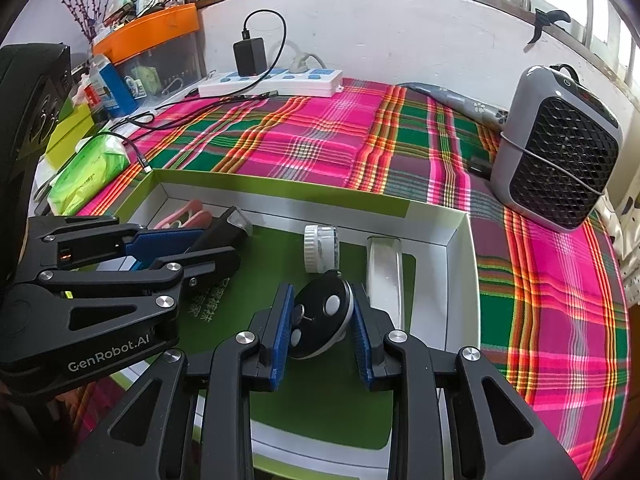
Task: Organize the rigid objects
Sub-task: 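Lower the black speaker and black disc into the box and open both grippers, then withdraw both grippers from the box toward the remaining items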
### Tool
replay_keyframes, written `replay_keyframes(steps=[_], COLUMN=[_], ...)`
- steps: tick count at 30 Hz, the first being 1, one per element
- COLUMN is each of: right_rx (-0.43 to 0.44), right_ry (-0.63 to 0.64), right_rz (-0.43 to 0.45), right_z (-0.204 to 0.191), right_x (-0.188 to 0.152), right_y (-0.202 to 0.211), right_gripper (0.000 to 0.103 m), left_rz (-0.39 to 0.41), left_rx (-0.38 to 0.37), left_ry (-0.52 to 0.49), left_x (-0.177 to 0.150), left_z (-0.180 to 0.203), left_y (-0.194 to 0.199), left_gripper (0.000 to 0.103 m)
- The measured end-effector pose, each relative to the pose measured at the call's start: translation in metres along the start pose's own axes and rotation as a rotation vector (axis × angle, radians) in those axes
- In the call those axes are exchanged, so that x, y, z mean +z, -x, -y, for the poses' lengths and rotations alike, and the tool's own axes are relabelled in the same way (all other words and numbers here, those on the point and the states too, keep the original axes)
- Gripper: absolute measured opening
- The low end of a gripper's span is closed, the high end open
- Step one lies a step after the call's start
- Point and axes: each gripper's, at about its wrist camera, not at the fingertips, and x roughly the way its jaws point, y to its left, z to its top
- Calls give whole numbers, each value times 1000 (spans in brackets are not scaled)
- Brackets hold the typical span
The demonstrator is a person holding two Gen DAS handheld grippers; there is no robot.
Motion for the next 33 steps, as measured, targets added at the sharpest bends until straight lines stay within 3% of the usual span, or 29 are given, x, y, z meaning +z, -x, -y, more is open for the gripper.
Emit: replay_keyframes(steps=[5, 33], right_rx=[-3, -27], right_ry=[-2, -36], right_rz=[3, 59], right_z=[0, -3], right_x=[1, -6], right_y=[1, 36], right_gripper=[36, 36], left_rz=[3, 86], left_rx=[1, -10], left_ry=[7, -6], left_x=[1, -18], left_z=[-2, 7], left_y=[1, 59], left_gripper=[36, 37])
